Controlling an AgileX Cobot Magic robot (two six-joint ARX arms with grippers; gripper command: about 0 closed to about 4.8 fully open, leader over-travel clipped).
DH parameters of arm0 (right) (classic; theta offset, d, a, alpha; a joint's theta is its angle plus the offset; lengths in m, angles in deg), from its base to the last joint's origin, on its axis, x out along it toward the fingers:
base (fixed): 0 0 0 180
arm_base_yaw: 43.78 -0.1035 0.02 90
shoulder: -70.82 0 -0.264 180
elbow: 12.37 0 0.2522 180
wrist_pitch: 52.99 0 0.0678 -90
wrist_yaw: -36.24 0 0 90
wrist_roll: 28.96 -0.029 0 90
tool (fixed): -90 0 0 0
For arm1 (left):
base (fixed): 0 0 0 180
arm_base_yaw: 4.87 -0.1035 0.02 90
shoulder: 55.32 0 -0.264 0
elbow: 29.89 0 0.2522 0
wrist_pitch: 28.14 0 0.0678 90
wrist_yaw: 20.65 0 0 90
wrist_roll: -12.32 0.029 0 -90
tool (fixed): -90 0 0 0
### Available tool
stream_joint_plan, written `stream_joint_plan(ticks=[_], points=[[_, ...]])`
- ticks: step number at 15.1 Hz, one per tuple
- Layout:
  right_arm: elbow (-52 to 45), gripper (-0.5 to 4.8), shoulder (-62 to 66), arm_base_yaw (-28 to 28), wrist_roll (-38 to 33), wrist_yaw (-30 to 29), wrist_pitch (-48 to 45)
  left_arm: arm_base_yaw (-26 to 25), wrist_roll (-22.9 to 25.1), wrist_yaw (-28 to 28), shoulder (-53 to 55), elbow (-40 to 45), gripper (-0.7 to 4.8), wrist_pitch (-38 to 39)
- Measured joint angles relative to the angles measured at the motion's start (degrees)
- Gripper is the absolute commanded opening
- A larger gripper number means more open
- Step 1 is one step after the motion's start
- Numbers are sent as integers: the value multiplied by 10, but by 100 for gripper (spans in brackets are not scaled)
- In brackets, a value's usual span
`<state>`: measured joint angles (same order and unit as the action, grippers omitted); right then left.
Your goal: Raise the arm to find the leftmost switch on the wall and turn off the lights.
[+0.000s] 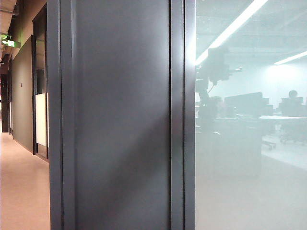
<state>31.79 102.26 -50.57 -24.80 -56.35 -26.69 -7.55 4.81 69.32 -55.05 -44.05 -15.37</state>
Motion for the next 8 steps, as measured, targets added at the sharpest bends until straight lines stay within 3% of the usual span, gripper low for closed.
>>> stream_joint_plan(ticks=[2, 4, 6, 8], points=[[0, -1, -5, 0, 2, 0, 5, 0, 0, 0, 0, 0, -5, 0], [0, -1, -74, 0, 11, 13, 67, 0, 0, 0, 0, 0, -5, 0], [-4, -1, -140, 1, 8, 87, 134, 0, 0, 0, 0, 0, -5, 0], [-34, -1, -211, 1, 6, 112, 150, 0, 0, 0, 0, 0, -5, 0]])
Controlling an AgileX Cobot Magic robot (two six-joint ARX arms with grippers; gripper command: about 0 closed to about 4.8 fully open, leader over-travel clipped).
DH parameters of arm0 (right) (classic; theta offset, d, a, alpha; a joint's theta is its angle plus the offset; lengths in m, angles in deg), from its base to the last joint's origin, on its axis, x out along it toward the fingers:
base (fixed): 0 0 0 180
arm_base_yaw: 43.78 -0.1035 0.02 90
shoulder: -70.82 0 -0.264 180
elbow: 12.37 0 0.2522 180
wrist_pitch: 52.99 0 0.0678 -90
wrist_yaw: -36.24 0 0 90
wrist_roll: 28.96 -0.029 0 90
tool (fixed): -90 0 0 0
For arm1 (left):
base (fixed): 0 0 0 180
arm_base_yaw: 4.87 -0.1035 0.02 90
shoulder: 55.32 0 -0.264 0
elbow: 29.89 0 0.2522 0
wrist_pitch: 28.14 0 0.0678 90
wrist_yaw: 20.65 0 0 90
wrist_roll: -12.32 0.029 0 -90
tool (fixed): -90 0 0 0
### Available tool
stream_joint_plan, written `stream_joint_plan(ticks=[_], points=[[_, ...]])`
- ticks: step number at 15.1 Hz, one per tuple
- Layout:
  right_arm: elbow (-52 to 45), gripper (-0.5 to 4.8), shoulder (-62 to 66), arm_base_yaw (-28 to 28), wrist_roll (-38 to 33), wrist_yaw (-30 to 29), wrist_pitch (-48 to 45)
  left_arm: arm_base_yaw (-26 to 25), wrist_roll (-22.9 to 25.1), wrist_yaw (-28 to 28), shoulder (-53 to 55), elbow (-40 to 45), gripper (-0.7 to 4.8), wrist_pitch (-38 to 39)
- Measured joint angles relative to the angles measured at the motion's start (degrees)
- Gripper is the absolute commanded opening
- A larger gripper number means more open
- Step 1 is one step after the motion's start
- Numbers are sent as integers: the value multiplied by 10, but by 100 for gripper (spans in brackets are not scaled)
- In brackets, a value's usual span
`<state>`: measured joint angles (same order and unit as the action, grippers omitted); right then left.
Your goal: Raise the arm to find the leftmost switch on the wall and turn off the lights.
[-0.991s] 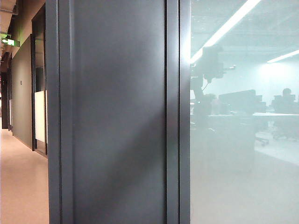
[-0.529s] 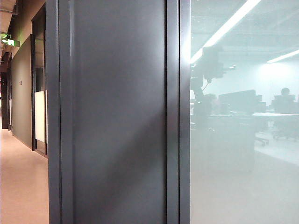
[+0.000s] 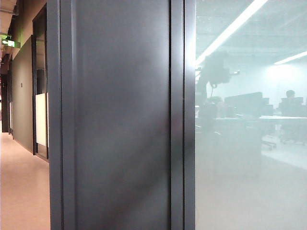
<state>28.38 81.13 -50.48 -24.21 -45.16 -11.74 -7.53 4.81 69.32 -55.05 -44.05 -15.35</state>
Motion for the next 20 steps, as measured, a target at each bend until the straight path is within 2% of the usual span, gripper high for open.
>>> stream_joint_plan(ticks=[3, 8, 12, 16, 20], points=[[-62, -1, -66, 0, -29, 0, -14, 0, 0, 0, 0, 0, -5, 0], [-174, -1, -69, 0, -109, -9, -101, 0, 0, 0, 0, 0, -5, 0], [-226, -1, -101, 4, -112, -22, -163, 0, 0, 0, 0, 0, -5, 0], [-248, -1, -101, 34, -112, -23, -190, 0, 0, 0, 0, 0, -5, 0], [-266, -1, -101, 50, -112, -56, -226, 0, 0, 0, 0, 0, -5, 0]])
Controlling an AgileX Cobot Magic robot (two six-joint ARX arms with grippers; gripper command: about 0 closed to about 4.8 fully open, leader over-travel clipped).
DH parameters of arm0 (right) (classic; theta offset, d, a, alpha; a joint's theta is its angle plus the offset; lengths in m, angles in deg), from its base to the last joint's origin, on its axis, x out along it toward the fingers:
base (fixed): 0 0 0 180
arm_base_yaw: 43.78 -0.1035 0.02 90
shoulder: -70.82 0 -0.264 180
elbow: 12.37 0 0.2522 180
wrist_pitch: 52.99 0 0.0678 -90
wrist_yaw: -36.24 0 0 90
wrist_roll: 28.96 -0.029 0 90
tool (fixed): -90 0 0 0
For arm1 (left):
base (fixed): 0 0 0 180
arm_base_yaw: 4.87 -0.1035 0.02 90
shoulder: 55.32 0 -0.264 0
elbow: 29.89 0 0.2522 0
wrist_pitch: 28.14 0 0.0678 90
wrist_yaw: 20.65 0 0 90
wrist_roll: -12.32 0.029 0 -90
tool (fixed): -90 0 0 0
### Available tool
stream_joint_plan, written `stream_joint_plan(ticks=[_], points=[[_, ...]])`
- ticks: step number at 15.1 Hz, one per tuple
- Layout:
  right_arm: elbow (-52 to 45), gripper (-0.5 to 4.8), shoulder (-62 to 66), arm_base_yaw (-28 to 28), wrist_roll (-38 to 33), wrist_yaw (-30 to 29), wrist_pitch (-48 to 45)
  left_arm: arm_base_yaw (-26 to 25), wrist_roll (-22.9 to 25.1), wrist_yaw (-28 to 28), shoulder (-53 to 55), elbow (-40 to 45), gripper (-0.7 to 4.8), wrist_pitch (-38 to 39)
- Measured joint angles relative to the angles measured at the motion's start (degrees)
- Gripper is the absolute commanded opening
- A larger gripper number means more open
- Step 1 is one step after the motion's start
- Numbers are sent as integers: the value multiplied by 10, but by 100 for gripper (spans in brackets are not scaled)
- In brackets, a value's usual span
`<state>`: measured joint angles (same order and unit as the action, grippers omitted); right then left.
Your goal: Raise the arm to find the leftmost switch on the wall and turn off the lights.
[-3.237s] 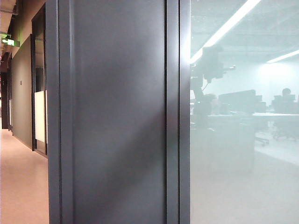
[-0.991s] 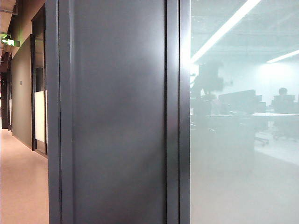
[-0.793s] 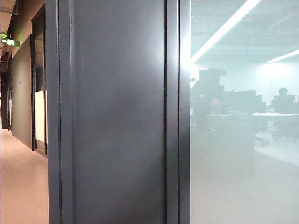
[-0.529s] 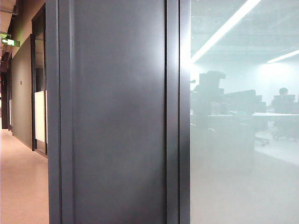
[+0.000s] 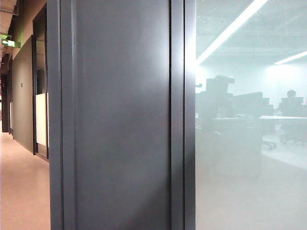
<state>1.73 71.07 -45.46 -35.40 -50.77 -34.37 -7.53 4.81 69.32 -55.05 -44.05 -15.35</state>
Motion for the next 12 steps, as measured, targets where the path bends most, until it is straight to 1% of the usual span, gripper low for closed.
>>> stream_joint_plan(ticks=[12], points=[[0, -1, 0, 0, 0, -2, -9, 0, 0, 0, 0, 0, -5, 0]])
